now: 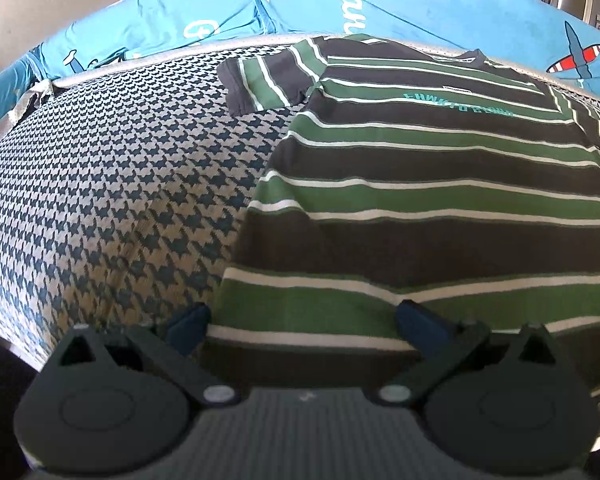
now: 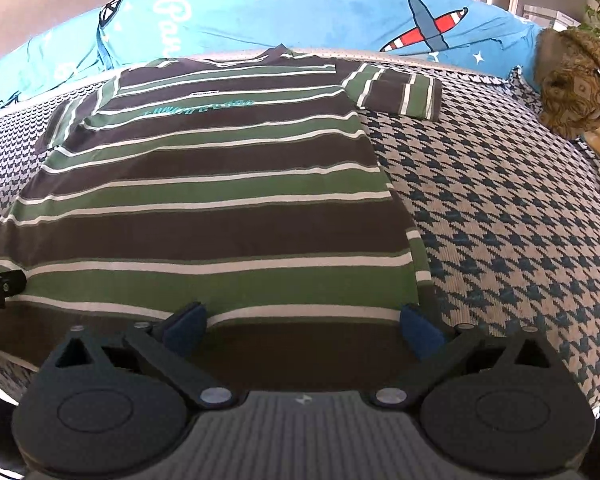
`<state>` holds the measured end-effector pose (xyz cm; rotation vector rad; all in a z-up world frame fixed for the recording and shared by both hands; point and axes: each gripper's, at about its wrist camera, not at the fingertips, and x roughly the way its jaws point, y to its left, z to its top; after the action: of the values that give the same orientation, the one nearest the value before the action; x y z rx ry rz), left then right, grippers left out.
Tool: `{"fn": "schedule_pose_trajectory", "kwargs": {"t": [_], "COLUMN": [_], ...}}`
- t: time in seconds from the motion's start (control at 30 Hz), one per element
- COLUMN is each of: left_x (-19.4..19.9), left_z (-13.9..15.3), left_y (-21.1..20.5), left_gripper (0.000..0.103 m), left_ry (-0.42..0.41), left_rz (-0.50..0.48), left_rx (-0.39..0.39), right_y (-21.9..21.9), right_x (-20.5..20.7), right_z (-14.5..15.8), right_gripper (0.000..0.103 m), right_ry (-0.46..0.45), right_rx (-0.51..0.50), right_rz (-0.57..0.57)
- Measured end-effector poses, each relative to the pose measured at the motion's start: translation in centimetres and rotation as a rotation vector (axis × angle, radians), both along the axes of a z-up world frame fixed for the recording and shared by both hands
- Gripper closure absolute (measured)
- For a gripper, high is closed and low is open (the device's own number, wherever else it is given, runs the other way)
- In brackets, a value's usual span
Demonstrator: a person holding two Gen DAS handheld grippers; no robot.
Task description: Fold clothes
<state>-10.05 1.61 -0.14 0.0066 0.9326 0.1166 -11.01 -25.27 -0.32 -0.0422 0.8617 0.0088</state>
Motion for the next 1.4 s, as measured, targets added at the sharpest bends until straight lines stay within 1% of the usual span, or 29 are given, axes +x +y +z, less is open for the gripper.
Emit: {"fn": "schedule_pose_trajectory", "kwargs": {"t": [0.3, 0.53, 0.8, 0.9, 1.1, 1.4], "left_x": [-0.3, -0.4, 0.0, 0.5, 1.7, 3.5], "left_z": [0.1, 0.7, 1.3, 1.3, 1.5, 2.4], "left_y": [0.0, -0.6, -1.2, -1.5, -1.9, -2.9], "left_gripper": [0.0, 0.0, 0.0, 0.0, 0.0, 0.0], "left_ry": [0.012, -0.003, -0.018, -0.011, -0.008, -0.02], "left_rz": [0.006, -0.011, -0.022, -0.026, -0.031, -0.042], "left_rx": [-0.009, 0.014, -0.006, -0.006, -0.006, -0.015], "right_y": [0.0, 0.1, -0.6, -0.8, -1.4, -1.1], "right_x": [-0.6, -1.1, -0.8, -0.7, 0.6, 2.9], "right_z": [0.0, 0.1, 0.8, 1.1, 2.2, 3.0], "right_gripper": [0.0, 0.0, 0.0, 0.0, 0.0, 0.0], "right_ry": [0.013, 0.012, 0.017, 0.02, 0.027, 0.036], "right_rx": [-0.002, -0.006, 0.081, 0.116, 0.161, 0.141], "right_rz": [-0.002, -0.01, -0.011, -0.012, -0.003, 0.054]}}
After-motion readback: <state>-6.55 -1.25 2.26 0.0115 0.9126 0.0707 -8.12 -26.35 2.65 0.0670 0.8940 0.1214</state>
